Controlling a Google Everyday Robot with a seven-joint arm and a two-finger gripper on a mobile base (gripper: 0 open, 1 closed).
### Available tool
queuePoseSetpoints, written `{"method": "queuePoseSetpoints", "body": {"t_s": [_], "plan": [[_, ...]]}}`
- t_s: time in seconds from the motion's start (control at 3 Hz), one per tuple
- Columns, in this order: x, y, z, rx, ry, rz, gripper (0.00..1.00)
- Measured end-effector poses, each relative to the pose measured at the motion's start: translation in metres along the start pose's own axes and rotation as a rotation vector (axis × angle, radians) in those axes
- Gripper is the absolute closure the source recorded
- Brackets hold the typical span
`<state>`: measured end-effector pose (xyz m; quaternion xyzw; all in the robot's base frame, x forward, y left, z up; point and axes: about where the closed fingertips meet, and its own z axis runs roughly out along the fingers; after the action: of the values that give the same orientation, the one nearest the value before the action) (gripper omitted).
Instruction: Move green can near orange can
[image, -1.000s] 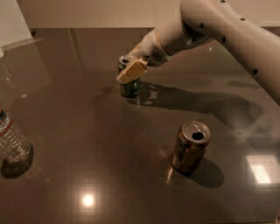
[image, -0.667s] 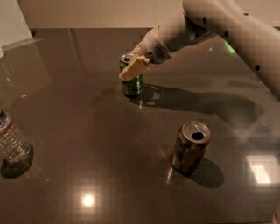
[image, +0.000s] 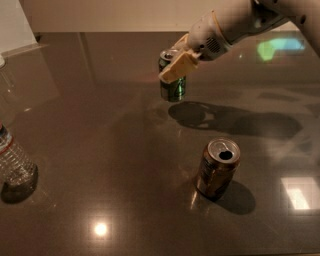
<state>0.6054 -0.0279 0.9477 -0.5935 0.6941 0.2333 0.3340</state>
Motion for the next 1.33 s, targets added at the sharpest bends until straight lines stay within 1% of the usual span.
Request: {"method": "queuePoseSetpoints", "body": {"t_s": [0.33,1.0,1.33], "plan": [[0.027,0.012,-0.046,-0.002,-0.025,0.012,1.0],[0.072,0.035,-0.1,0.001,-0.059,0.041,1.0],[0.09,0.052,-0.123,-0.002,-0.055,0.048,1.0]]}}
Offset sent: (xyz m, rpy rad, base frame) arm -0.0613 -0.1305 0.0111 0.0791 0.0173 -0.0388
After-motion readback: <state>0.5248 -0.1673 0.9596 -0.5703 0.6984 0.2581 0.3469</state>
